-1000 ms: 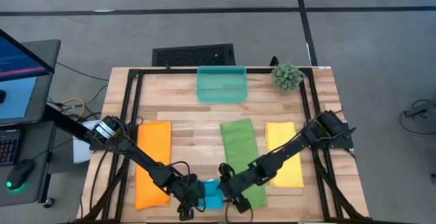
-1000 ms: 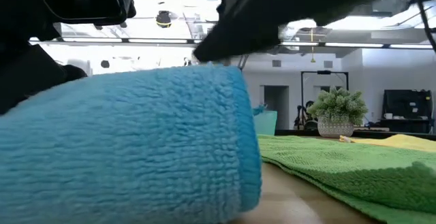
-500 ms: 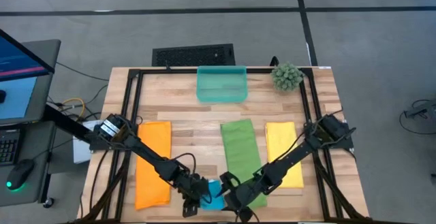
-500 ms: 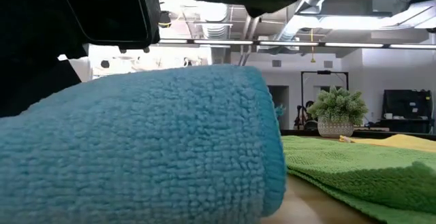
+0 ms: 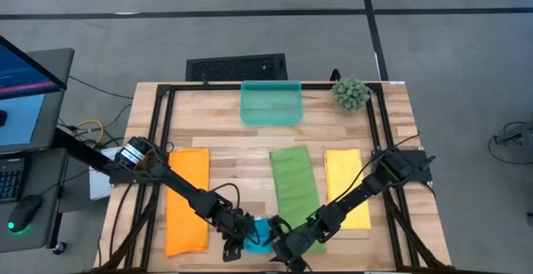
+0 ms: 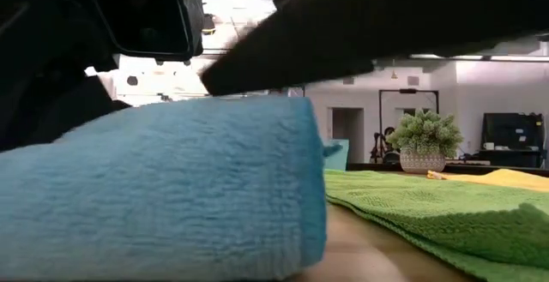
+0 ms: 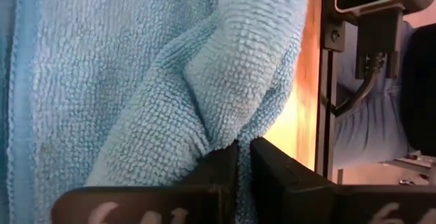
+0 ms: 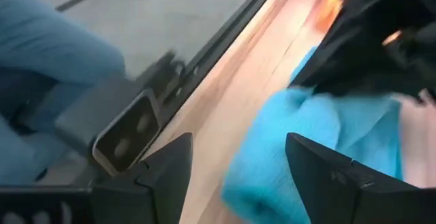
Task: Roll microfiber towels into tight, uniform cylinder then place into a basket
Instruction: Roll the blue towel
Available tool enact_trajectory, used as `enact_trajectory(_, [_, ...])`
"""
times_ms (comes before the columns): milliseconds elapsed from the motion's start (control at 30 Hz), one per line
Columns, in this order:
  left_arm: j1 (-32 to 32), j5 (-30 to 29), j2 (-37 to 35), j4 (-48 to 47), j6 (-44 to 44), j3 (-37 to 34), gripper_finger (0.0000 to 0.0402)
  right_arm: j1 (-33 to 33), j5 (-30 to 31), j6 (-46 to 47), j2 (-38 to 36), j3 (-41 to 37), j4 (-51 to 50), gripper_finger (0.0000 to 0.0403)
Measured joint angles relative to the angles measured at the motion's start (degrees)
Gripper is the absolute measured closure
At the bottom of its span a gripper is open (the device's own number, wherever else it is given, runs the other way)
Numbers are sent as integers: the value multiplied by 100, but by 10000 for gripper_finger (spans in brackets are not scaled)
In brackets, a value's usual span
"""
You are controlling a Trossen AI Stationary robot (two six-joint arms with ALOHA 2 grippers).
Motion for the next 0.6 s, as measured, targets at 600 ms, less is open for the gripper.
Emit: enact_trajectory(600, [4,39,-98,-31,27,7,388,-325,-9,475,428,15,-208,143])
